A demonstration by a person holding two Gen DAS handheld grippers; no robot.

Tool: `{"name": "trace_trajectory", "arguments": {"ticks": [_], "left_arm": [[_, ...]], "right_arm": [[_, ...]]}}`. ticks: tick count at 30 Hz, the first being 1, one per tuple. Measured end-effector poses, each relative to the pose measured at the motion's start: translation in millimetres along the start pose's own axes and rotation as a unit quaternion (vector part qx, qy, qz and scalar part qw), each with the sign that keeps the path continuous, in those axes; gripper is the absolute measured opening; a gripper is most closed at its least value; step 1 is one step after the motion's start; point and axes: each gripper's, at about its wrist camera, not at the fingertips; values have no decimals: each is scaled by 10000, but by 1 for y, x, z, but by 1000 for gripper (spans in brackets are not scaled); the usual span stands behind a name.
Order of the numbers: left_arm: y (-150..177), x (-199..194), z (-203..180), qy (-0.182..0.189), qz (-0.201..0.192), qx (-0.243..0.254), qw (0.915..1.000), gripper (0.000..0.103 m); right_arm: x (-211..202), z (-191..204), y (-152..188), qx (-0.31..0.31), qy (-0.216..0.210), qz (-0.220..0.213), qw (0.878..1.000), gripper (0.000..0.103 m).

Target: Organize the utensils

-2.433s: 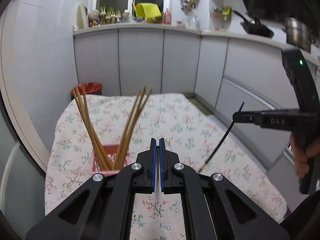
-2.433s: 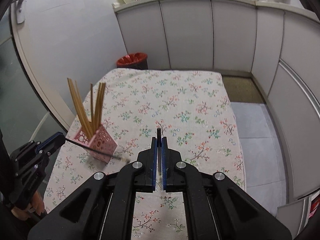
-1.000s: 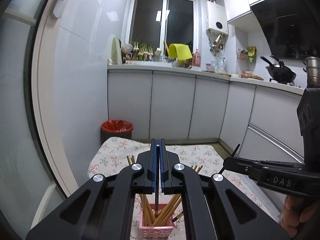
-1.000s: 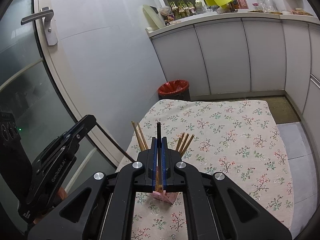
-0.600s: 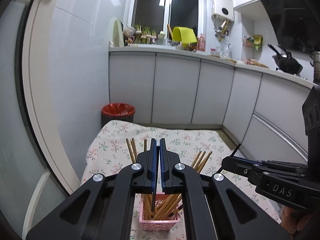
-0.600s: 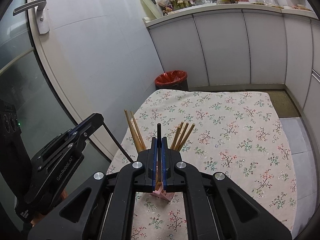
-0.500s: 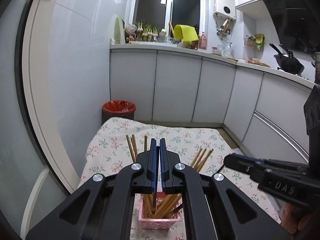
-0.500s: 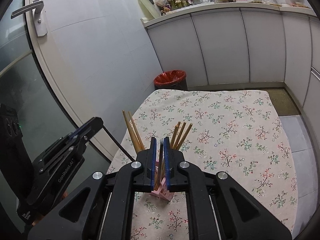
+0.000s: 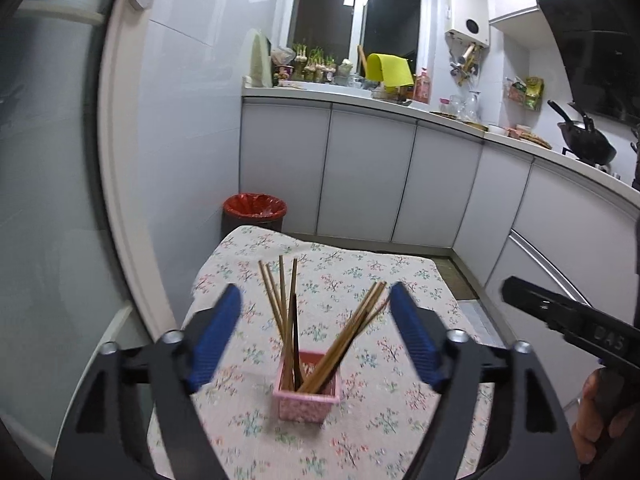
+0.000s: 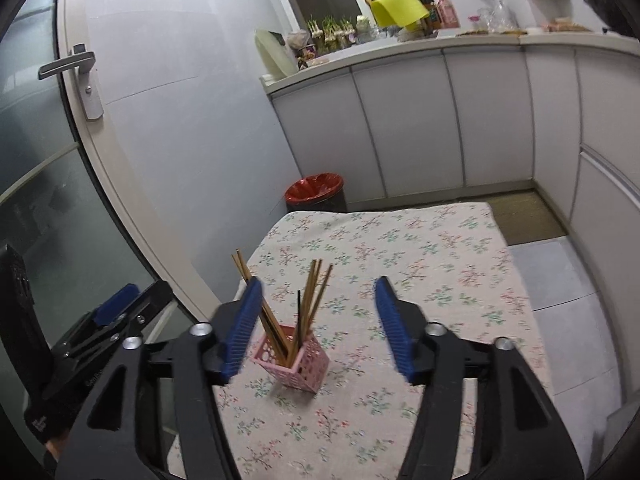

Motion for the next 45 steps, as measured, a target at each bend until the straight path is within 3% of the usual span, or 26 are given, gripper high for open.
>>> {"name": "trace_trajectory", "arguments": {"ticks": [4, 6, 12, 21, 28, 45], "left_arm": [[3, -26, -7, -10, 239, -48, 9997, 91], [6, -42, -10, -141, 288, -38, 9995, 94], [14, -82, -19, -471, 528, 28, 9975, 96], [17, -122, -39, -521, 280, 113, 9982, 96], [15, -138, -49, -809, -16, 188, 9965, 96], [17, -145, -53, -705, -61, 147, 9974, 96]], "right_arm": [[-39, 6, 6, -191, 242, -33, 9995, 90], [-57, 9, 7, -247, 334, -88, 9991, 96], [-99, 19, 15, -279, 811, -11, 9963, 96], [-118, 31, 27, -651, 1272, -10, 9897, 96], [-119, 35, 27, -781, 1357, -51, 9877, 96], [-127, 38, 28, -779, 1360, -133, 9875, 96]]}}
Point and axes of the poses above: each gripper's, at about its wrist camera, not at the fingertips, and x roughly the way its jaws point, z to its left, y to its underside, and after that the axes turned 7 degrees about -y, right-handed
